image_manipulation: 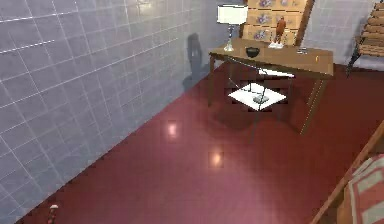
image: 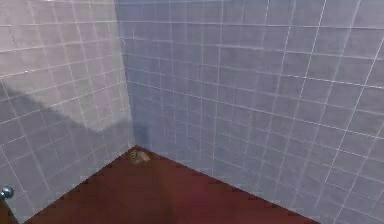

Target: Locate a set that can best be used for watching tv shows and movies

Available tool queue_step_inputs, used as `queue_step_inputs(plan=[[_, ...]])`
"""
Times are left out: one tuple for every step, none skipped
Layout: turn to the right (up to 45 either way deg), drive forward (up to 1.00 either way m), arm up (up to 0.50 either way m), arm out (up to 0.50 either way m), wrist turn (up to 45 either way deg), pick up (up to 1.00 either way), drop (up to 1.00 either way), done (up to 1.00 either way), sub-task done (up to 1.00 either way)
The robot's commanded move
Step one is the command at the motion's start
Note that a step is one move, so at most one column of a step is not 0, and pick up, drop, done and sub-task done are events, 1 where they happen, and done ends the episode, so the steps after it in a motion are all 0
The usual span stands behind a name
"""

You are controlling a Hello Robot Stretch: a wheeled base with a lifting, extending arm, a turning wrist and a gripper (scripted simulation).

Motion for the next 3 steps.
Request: queue_step_inputs(plan=[[45.0,0.00,0.00,0.00,0.0,0.00,0.00,0.00,0.00],[45.0,0.00,0.00,0.00,0.0,0.00,0.00,0.00,0.00],[30.0,0.00,0.00,0.00,0.0,0.00,0.00,0.00,0.00]])
